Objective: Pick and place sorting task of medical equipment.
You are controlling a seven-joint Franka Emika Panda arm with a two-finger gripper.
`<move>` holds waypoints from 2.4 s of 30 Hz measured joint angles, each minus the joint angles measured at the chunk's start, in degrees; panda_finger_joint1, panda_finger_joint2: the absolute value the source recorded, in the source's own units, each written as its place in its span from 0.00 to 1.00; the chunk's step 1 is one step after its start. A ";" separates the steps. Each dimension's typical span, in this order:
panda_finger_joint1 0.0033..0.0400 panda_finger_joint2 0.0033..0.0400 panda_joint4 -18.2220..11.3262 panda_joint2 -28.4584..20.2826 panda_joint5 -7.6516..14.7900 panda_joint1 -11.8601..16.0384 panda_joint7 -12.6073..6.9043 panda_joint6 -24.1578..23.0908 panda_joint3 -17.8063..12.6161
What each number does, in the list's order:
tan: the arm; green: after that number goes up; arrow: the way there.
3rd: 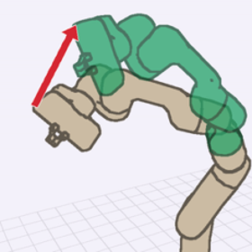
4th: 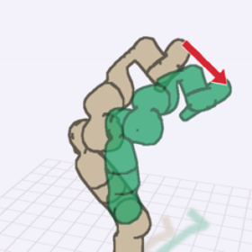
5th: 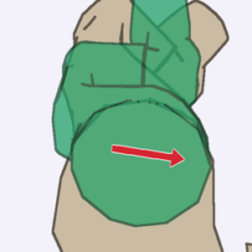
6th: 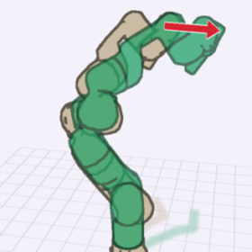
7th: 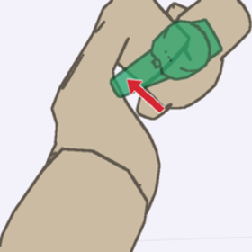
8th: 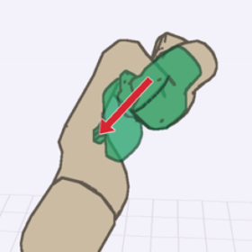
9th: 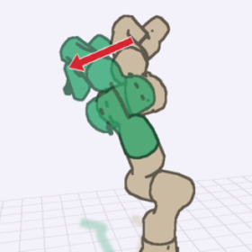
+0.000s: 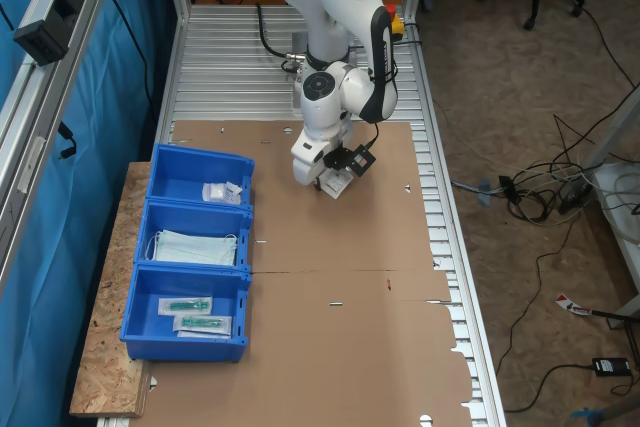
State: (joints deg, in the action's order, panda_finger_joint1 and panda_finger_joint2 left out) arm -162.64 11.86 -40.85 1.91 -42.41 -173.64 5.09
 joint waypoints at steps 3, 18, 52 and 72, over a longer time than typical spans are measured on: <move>1.00 1.00 0.27 0.08 0.00 0.00 0.00 0.00 0.00; 1.00 1.00 1.33 0.46 0.00 0.00 0.00 0.00 0.83; 1.00 1.00 1.42 0.49 0.00 0.00 0.00 0.00 2.97; 1.00 1.00 1.97 0.49 0.00 0.00 0.00 0.00 3.02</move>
State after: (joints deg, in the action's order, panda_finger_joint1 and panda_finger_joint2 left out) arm -160.68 12.35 -40.85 1.90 -42.41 -173.64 8.11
